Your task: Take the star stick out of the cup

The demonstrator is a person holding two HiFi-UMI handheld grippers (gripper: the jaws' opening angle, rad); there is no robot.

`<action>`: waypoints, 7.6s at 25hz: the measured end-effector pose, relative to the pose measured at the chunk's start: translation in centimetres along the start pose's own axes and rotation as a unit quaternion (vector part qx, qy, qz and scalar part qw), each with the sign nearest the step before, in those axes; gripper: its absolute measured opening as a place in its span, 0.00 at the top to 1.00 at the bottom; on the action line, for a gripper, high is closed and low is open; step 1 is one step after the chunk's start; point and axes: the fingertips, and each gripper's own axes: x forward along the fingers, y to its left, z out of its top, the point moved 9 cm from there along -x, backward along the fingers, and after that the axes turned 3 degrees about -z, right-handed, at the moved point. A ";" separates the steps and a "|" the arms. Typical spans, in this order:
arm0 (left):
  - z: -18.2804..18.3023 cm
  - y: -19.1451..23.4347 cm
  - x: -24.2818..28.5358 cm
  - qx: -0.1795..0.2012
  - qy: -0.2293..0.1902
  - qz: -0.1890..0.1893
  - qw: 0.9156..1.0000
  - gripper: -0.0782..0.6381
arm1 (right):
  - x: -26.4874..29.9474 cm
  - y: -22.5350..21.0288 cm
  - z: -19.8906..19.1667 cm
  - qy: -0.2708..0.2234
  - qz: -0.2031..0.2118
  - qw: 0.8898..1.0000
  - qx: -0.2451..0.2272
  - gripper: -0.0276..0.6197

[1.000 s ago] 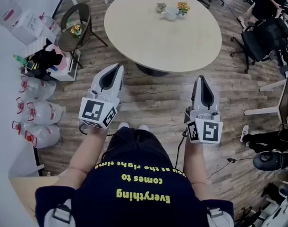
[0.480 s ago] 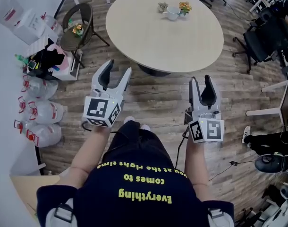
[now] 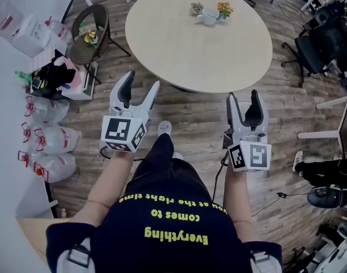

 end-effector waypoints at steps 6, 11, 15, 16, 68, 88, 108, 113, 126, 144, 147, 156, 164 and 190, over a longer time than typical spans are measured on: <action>1.0 4.0 5.3 0.004 -0.004 -0.008 1.000 0.48 | 6.6 -0.6 -0.1 -0.005 -0.002 1.000 -0.002 0.51; 2.2 8.7 10.1 0.009 -0.010 -0.016 1.000 0.48 | 12.9 -1.0 0.6 -0.022 -0.006 1.000 0.017 0.51; 2.8 11.1 13.6 0.011 -0.013 -0.035 0.999 0.48 | 15.6 -1.4 0.7 -0.025 -0.030 0.999 0.016 0.51; 2.9 11.5 14.4 0.011 -0.013 -0.040 0.999 0.48 | 16.0 -1.6 0.5 -0.022 -0.037 0.999 0.018 0.51; 1.8 13.7 42.0 -0.014 0.021 -0.048 0.999 0.48 | 38.4 -18.0 -3.0 0.035 -0.023 0.999 0.030 0.50; -2.1 14.7 43.5 -0.030 0.053 -0.057 0.997 0.46 | 40.5 -17.5 -7.6 0.087 -0.017 0.994 0.057 0.51; -4.7 16.1 45.0 -0.038 0.081 -0.054 0.994 0.46 | 44.2 -17.7 -14.4 0.167 0.010 0.982 0.087 0.51; -5.3 16.0 45.6 -0.038 0.088 -0.057 0.994 0.46 | 44.9 -18.0 -16.2 0.189 0.010 0.977 0.096 0.51; -6.2 16.0 46.1 -0.043 0.104 -0.063 0.992 0.46 | 46.2 -18.1 -20.0 0.229 0.010 0.967 0.109 0.59; -6.8 15.9 46.4 -0.048 0.109 -0.067 0.991 0.46 | 46.4 -17.6 -20.9 0.239 0.014 0.967 0.091 0.75; -6.6 16.0 46.4 -0.049 0.109 -0.065 0.991 0.46 | 46.3 -17.5 -20.7 0.239 0.013 0.968 0.078 0.77; -6.7 15.9 46.4 -0.051 0.108 -0.059 0.991 0.46 | 46.2 -17.9 -20.9 0.241 0.001 0.968 0.063 0.89; -6.4 16.2 46.4 -0.052 0.098 -0.049 0.993 0.46 | 45.9 -18.4 -20.1 0.227 -0.021 0.973 0.041 0.91; -2.1 14.9 45.2 -0.038 0.049 -0.070 0.996 0.52 | 43.1 -18.5 -11.7 0.133 -0.039 0.990 0.016 0.91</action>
